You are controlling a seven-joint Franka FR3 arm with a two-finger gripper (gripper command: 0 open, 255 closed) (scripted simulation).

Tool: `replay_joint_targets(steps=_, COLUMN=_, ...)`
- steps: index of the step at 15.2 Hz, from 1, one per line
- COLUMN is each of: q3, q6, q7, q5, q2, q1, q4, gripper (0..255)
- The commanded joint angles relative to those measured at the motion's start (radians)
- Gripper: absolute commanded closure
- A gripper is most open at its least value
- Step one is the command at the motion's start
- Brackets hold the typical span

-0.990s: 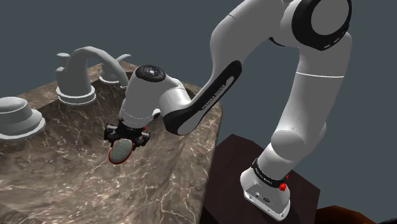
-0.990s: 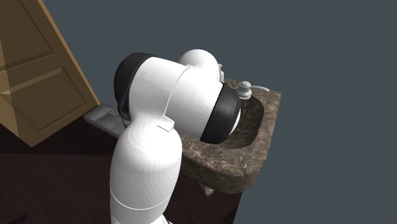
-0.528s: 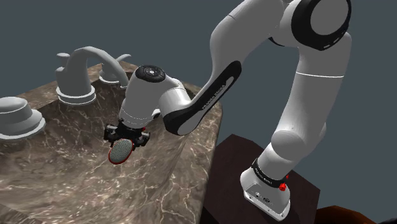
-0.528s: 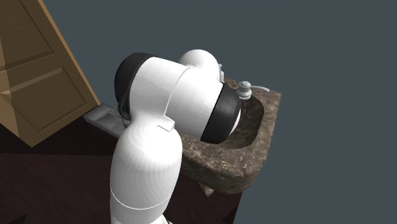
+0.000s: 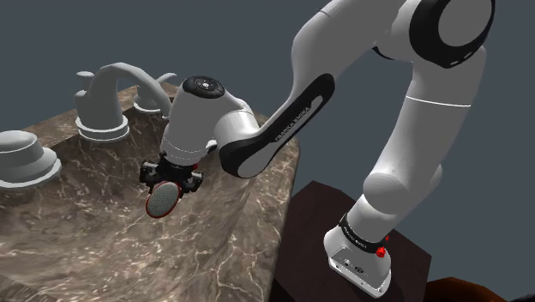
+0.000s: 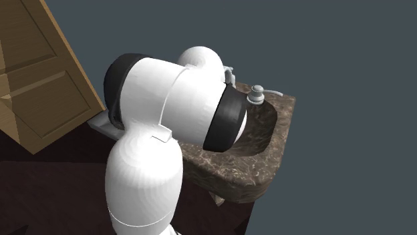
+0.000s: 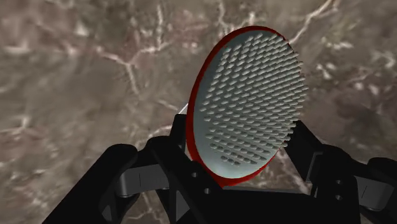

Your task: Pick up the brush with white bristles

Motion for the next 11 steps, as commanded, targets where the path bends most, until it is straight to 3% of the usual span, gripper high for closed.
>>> replay_joint_targets(steps=1, q3=0.041, q6=-0.014, q7=-0.044, q5=0.057, q2=-0.029, q1=-0.036, q4=0.002, gripper=255)
replay_joint_targets(steps=9, q3=0.199, q6=-0.073, q7=-0.218, q5=0.294, q2=-0.152, q1=-0.172, q4=0.005, gripper=255)
replay_joint_targets(steps=11, q3=0.206, q6=-0.075, q7=-0.220, q5=0.297, q2=-0.154, q1=-0.178, q4=0.006, gripper=255)
